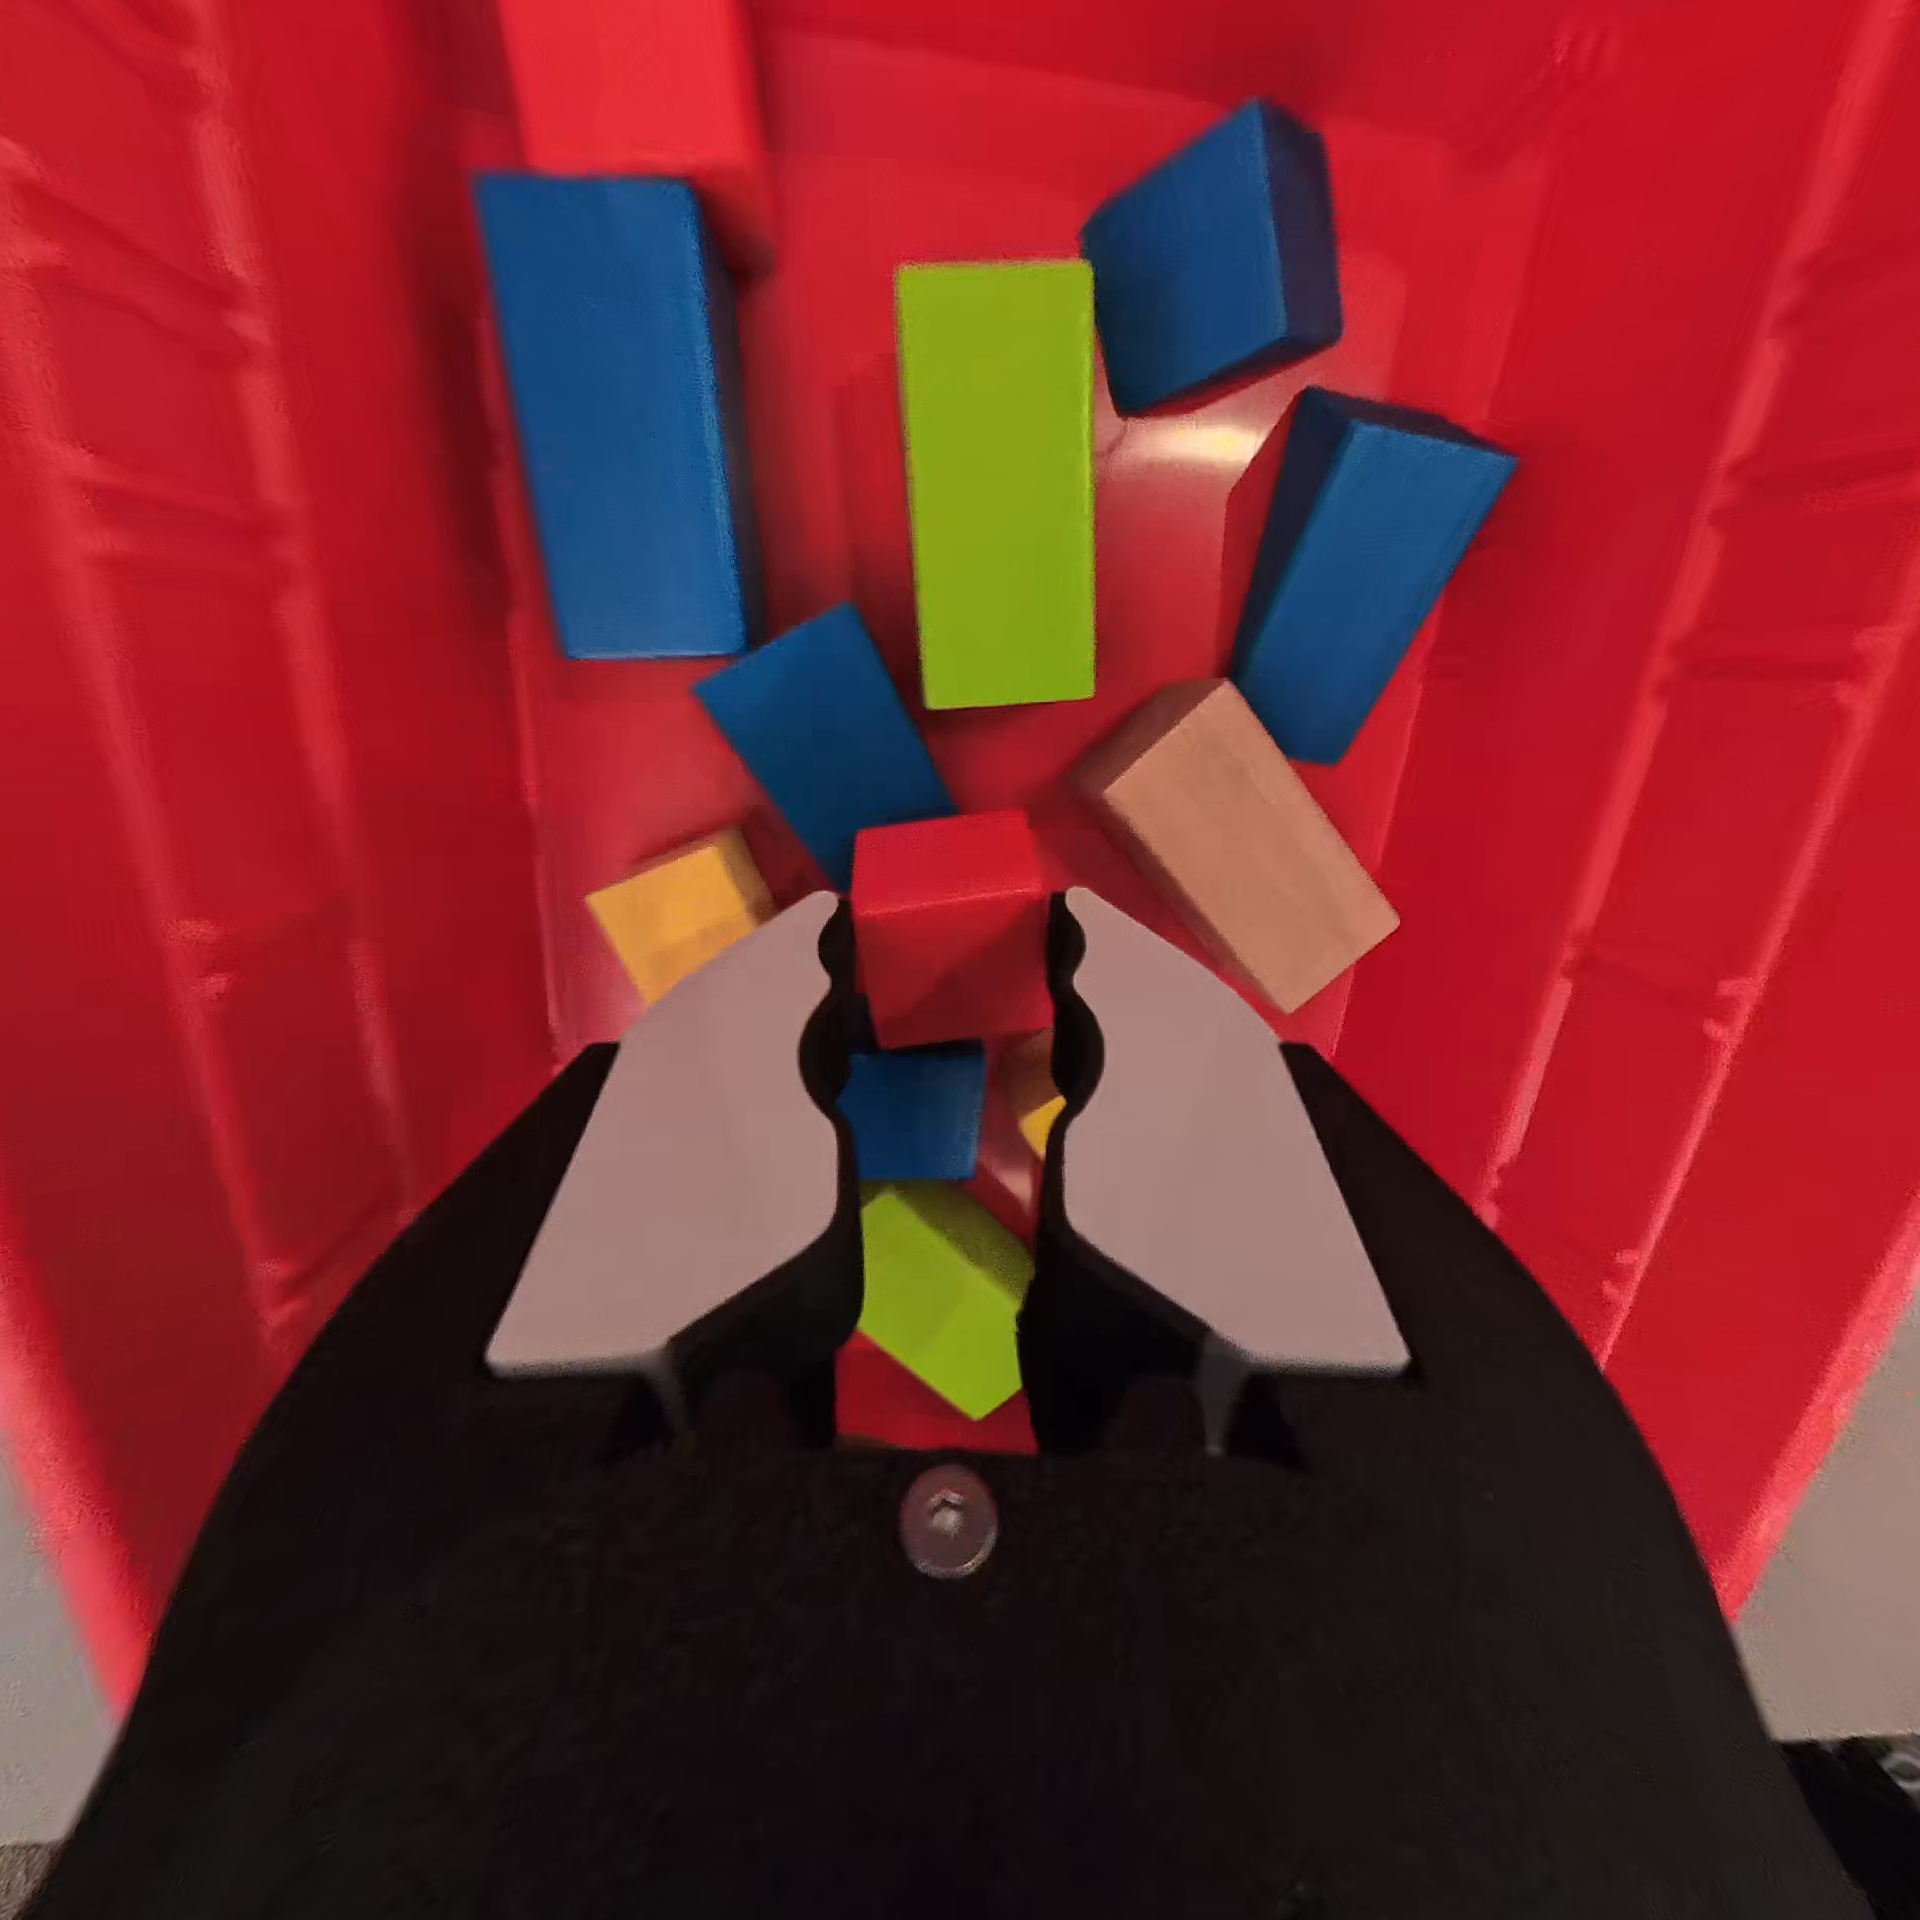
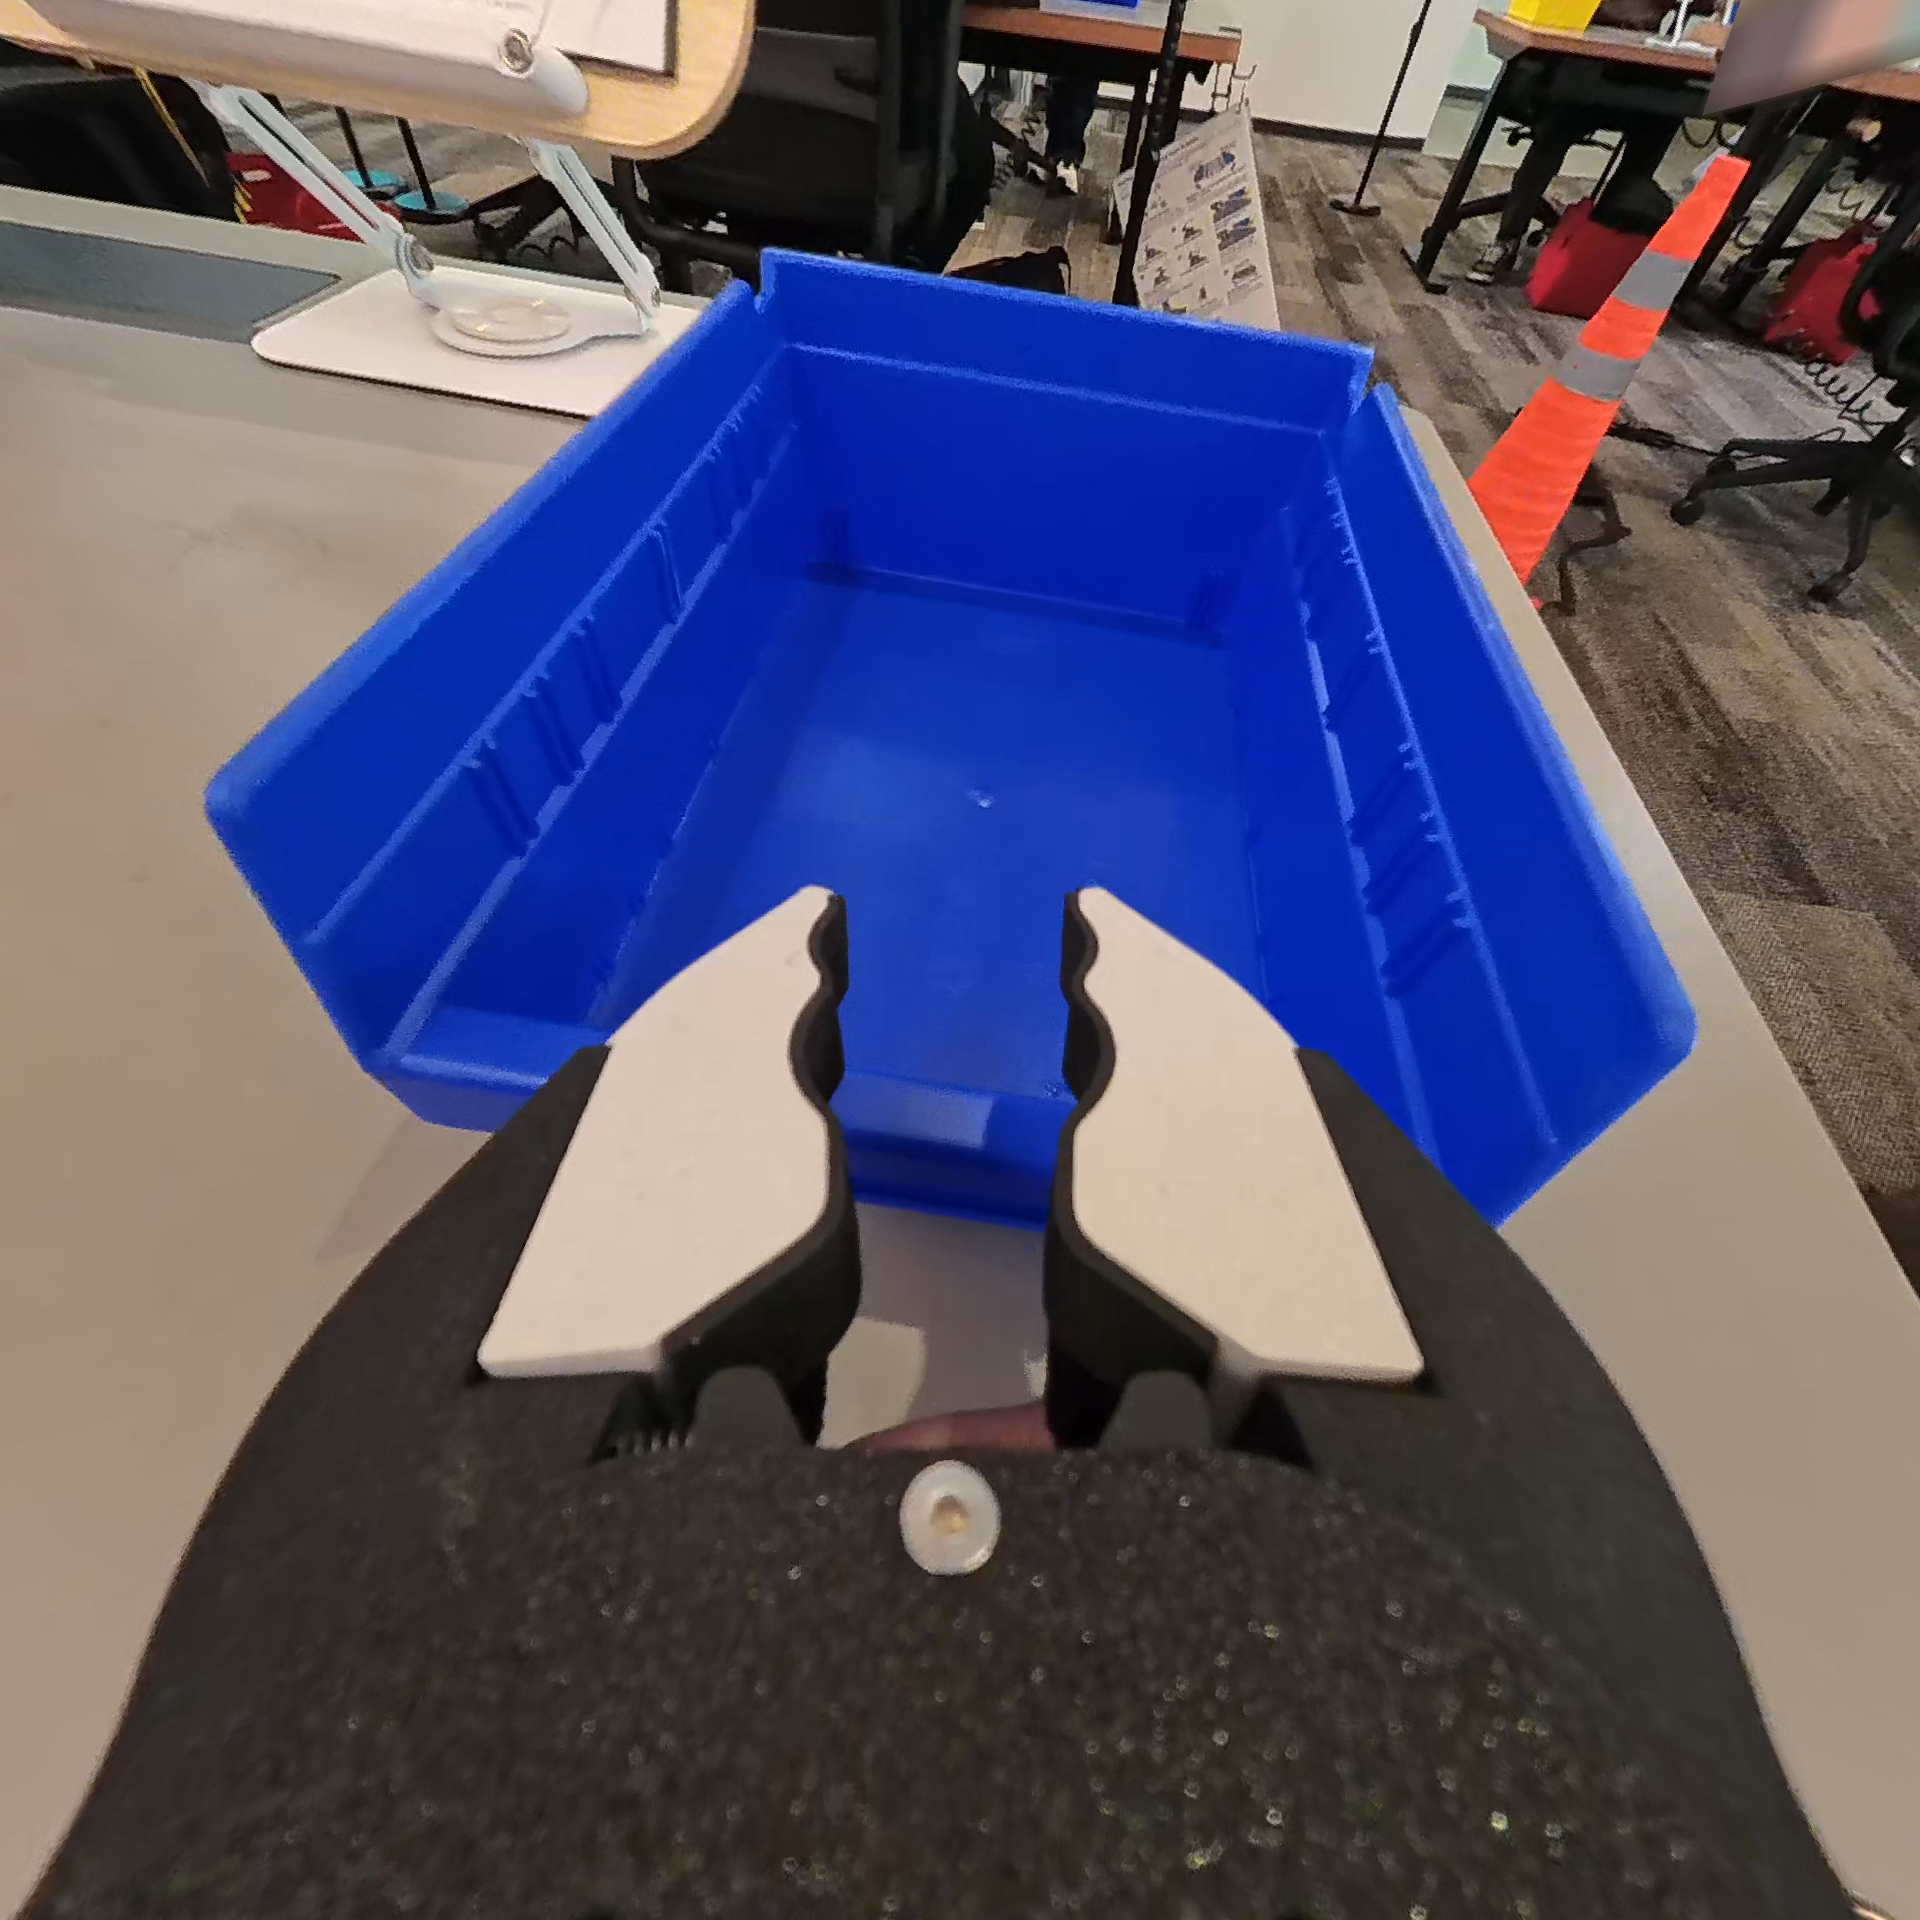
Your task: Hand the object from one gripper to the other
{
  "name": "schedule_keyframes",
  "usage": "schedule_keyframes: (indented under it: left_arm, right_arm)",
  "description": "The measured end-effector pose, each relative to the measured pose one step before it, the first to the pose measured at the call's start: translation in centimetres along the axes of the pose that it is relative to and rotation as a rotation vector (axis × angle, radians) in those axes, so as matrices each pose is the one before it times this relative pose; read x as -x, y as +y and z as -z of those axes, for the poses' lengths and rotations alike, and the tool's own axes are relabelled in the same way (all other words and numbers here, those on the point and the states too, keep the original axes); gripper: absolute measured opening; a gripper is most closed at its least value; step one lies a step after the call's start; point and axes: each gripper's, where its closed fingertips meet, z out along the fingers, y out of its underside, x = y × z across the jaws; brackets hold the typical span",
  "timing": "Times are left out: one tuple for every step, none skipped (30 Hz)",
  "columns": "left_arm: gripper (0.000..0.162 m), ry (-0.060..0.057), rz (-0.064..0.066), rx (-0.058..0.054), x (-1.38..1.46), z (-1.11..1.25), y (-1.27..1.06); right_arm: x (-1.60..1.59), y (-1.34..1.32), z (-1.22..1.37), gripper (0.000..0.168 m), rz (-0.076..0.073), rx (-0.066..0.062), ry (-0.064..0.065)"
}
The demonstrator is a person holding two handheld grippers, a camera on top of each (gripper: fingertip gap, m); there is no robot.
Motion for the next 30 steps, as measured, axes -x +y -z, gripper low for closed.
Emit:
schedule_keyframes:
  left_arm:
    - [0.035, 0.0216, 0.0009, -0.0251, 0.442, 0.73, -0.302]
    - [0.035, 0.0455, 0.0134, -0.0281, 0.241, 0.829, -0.332]
    - [0.035, 0.0797, 0.0231, -0.0283, -0.177, 0.947, -0.322]
    - [0.035, 0.1111, 0.0285, -0.0314, -0.636, 1.064, -0.35]
    - [0.035, 0.1338, 0.0232, -0.0358, -1.117, 1.156, -0.356]
    - [0.035, 0.1277, 0.021, -0.0289, -1.215, 1.097, -0.149]
    - [0.035, 0.1172, 0.0111, -0.0318, -1.287, 0.949, -0.087]
    - [0.034, 0.111, -0.0021, -0.0257, -1.432, 0.697, 0.156]
    - [0.035, 0.1047, -0.005, -0.0061, -1.475, 0.39, 0.525]
    - [0.035, 0.0959, -0.0029, 0.0012, -1.417, 0.136, 0.69]
    - [0.035, 0.0921, -0.0041, -0.0031, -1.425, -0.047, 0.649]
    - [0.035, 0.0944, -0.0075, -0.0039, -1.51, -0.258, 0.624]
    - [0.034, 0.0913, -0.0079, 0.0048, -1.502, -0.536, 0.745]
    - [0.034, 0.0816, -0.0109, 0.0183, -1.353, -0.844, 0.923]
    - [0.034, 0.0647, -0.021, 0.0245, -1.124, -1.128, 0.989]
    - [0.034, 0.0433, -0.0269, 0.0282, -0.816, -1.359, 1.01]
    - [0.034, 0.0293, -0.032, 0.0241, -0.61, -1.518, 0.905]
    - [0.034, 0.0303, -0.0347, 0.0238, -0.64, -1.615, 0.844]
    - [0.034, 0.0307, -0.0327, 0.0207, -0.636, -1.654, 0.761]
    - [0.034, 0.0284, -0.0324, 0.0153, -0.584, -1.619, 0.655]
    - [0.034, 0.0278, -0.0335, 0.0164, -0.558, -1.552, 0.641]
    - [0.034, 0.0227, -0.0367, 0.0161, -0.441, -1.424, 0.605]
    - [0.034, 0.0152, -0.04, 0.0075, -0.28, -1.231, 0.526]
    - [0.034, 0.0092, -0.0347, -0.0013, -0.112, -1.018, 0.474]
    - [0.034, 0.0121, -0.0197, -0.0055, -0.067, -0.789, 0.461]
    - [0.034, 0.0143, -0.0014, -0.0128, 0.003, -0.589, 0.425]
    - [0.034, 0.014, 0.0056, -0.0113, 0.061, -0.46, 0.441]
    - [0.034, 0.0045, 0.0057, -0.0054, 0.164, -0.403, 0.45]
    - [0.034, -0.0044, 0.0053, 0.0095, 0.207, -0.368, 0.565]
    - [0.034, -0.0029, -0.0018, 0.0164, 0.1, -0.338, 0.605]
  right_arm:
    - [0.193, -0.132, 0.051, 0.039, 0.0037, -0.008, -0.0046]
    - [0.316, -0.128, 0.046, 0.039, 0.0019, -0.0111, -0.0106]
    - [0.455, -0.155, 0.031, 0.039, 0.0021, -0.0125, -0.0167]
    - [0.548, -0.215, 0.052, 0.039, 0.0051, -0.0142, -0.0194]
    - [0.674, -0.341, 0.085, 0.039, 0.0057, -0.0153, -0.023]
    - [0.82, -0.541, 0.16, 0.039, 0.0099, -0.0207, -0.0301]
    - [0.833, -0.809, 0.212, 0.039, 0.0174, -0.0282, -0.0277]
    - [0.774, -1.097, 0.272, 0.039, 0.0177, -0.0361, -0.0214]
    - [0.961, -1.393, 0.255, 0.039, 0.002, -0.0447, -0.0331]
    - [1.341, -1.654, 0.164, 0.039, -0.0178, -0.0541, -0.056]
    - [1.604, -1.615, -0.027, 0.039, -0.0285, -0.0502, -0.0691]
    - [1.804, -1.344, -0.293, 0.039, -0.0385, -0.0383, -0.0776]
    - [2.047, -0.943, -0.597, 0.039, -0.0436, -0.0238, -0.0917]
    - [2.142, -0.436, -0.921, 0.039, -0.0439, -0.003, -0.0988]
    - [2.02, 0.112, -1.242, 0.039, -0.0507, 0.0218, -0.0983]
    - [1.868, 0.438, -1.51, 0.041, -0.0573, 0.0348, -0.0993]
    - [1.618, 0.457, -1.694, 0.046, -0.0644, 0.0281, -0.097]
    - [1.188, 0.476, -1.788, 0.05, -0.0694, 0.0237, -0.0843]
    - [0.696, 0.558, -1.818, 0.056, -0.0726, 0.0264, -0.0654]
    - [0.294, 0.654, -1.761, 0.063, -0.0723, 0.0328, -0.047]
    - [0.167, 0.601, -1.599, 0.067, -0.0579, 0.031, -0.0426]
    - [0.109, 0.442, -1.395, 0.067, -0.0421, 0.0198, -0.0403]
    - [0.028, 0.344, -1.165, 0.068, -0.0328, 0.01, -0.0355]
    - [-0.062, 0.33, -0.934, 0.069, -0.0306, 0.0065, -0.0306]
    - [-0.115, 0.332, -0.678, 0.07, -0.0276, 0.0057, -0.0291]
    - [-0.153, 0.231, -0.437, 0.07, -0.0267, -0.0031, -0.0257]
    - [-0.179, 0.109, -0.214, 0.068, -0.0253, -0.0121, -0.022]
    - [-0.197, 0.048, -0.035, 0.066, -0.023, -0.0162, -0.0189]
    - [-0.113, 0.028, 0.068, 0.064, -0.0188, -0.016, -0.0225]
    - [-0.064, 0.001, 0.135, 0.064, -0.0162, -0.0151, -0.0228]
